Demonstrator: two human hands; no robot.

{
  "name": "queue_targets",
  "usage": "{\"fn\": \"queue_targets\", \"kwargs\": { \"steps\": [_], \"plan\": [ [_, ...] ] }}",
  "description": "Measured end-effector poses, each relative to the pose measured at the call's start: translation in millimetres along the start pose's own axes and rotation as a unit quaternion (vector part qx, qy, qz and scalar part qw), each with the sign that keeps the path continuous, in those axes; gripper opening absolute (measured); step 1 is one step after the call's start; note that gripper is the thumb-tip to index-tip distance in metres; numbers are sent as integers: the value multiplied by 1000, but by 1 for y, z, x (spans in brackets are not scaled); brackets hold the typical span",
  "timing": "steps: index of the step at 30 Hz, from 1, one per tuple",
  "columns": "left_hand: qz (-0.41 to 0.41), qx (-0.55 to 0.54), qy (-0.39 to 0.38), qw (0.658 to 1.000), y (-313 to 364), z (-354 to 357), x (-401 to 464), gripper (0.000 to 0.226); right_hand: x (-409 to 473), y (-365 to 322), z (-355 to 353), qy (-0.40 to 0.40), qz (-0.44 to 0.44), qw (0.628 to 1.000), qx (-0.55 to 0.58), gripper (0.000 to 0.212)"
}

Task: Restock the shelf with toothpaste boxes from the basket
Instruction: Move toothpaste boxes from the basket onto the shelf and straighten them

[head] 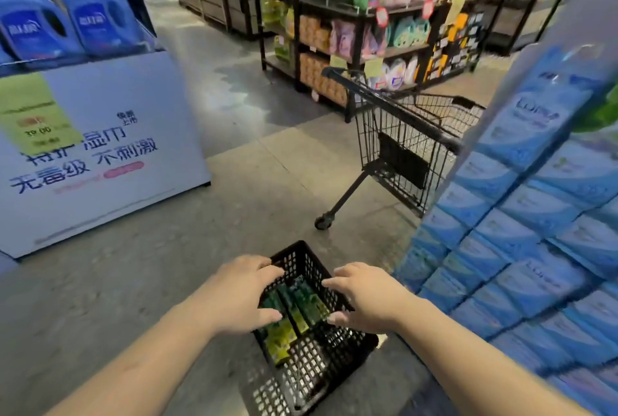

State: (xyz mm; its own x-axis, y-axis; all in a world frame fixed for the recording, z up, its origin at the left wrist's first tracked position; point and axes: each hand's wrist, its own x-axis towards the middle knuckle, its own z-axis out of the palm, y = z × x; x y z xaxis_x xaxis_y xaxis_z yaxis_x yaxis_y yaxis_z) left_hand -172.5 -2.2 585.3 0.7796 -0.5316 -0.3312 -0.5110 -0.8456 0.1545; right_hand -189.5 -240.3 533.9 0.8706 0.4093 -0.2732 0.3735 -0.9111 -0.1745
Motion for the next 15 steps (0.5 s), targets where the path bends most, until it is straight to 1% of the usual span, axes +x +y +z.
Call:
{"fn": "queue_targets", "kwargs": {
  "steps": [3, 5, 8, 11, 15],
  "plan": [
    [-20, -42, -26, 999, -36, 30, 58, 76, 63, 26, 40, -34, 19, 999, 25, 67],
    [-32, -51, -40, 997, -58, 53, 90, 76, 100, 39, 71, -61, 31, 997, 38, 68],
    [-34, -32, -60, 997, -89, 98, 133, 73, 146, 57, 121, -93, 63, 992, 56, 68],
    [-28, -21, -87, 996, -118, 151, 176, 74, 184, 76, 178, -106, 98, 987, 70, 66],
    [7, 8, -113, 994, -147, 223, 238, 73, 232, 102, 274, -131, 152, 975, 97, 64]
  ]
}}
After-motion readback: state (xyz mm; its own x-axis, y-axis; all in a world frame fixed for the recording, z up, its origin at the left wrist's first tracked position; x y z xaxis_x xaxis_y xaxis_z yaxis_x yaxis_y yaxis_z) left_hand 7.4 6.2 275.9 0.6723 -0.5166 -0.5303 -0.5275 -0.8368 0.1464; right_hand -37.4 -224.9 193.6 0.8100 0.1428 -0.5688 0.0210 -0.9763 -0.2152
